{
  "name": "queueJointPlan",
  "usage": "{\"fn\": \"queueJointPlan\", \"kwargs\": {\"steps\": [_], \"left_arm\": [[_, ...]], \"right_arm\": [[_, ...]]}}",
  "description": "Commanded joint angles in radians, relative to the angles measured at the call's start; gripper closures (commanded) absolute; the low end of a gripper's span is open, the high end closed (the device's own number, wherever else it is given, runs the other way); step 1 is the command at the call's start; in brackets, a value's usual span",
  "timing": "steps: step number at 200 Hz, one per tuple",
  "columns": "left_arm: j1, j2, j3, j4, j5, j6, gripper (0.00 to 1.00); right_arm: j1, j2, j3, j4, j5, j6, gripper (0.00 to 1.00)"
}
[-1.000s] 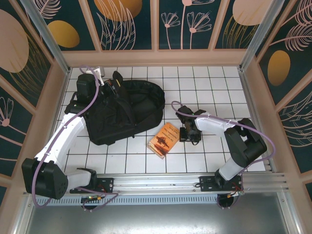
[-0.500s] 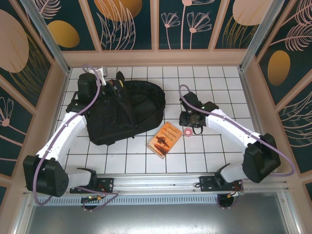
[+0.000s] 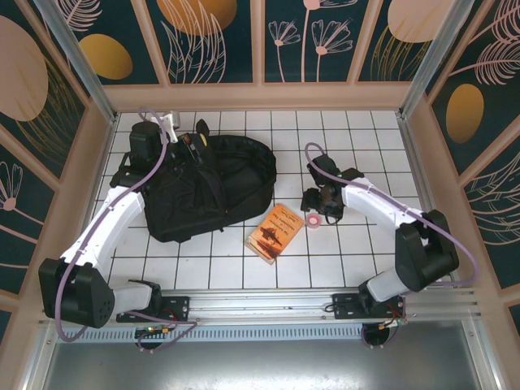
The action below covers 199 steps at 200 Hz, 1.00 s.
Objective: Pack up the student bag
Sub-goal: Pick up the personal item from the center of the table.
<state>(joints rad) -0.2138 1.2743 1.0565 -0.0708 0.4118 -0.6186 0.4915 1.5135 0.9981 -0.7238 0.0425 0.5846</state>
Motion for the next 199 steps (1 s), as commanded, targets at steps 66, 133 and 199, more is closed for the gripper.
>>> {"fn": "queueJointPlan", "kwargs": {"steps": [66,133,199], "left_arm": [[0.008,-0.010,-0.028,0.064,0.028,-0.001,1.00],[0.008,-0.018,-0.028,0.066,0.028,-0.002,1.00],[0.010,-0.019,-0.030,0.068,0.028,-0.001,1.00]], "right_arm": [[0.001,0.141,-0.006,0.052,-0.035,0.282,0.09],[0.009,0.164,-0.061,0.083,-0.079,0.330,0.22],[0.010,0.169,-0.078,0.092,-0.070,0.318,0.41]]}}
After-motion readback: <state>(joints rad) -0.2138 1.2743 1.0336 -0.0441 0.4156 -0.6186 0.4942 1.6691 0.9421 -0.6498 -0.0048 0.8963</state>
